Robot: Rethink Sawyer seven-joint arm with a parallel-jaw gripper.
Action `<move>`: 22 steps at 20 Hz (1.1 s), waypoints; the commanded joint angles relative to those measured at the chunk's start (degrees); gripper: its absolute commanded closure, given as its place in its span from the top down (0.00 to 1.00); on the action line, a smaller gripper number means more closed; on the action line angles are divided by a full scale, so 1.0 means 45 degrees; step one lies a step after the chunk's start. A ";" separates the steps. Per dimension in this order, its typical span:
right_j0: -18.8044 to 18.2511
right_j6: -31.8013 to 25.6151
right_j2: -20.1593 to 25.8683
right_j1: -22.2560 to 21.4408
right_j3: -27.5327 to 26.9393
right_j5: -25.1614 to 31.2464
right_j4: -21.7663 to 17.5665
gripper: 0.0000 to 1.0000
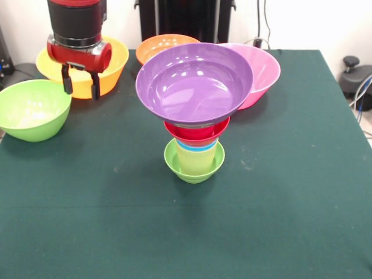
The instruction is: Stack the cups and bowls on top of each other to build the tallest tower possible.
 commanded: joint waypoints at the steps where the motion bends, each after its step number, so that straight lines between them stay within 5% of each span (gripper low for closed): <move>1: -0.0172 -0.4168 0.0390 0.0643 -0.0873 0.0881 -0.0897 1.00; 22: -0.0780 -0.3329 -0.0014 0.2643 -0.1381 -0.1151 -0.2927 1.00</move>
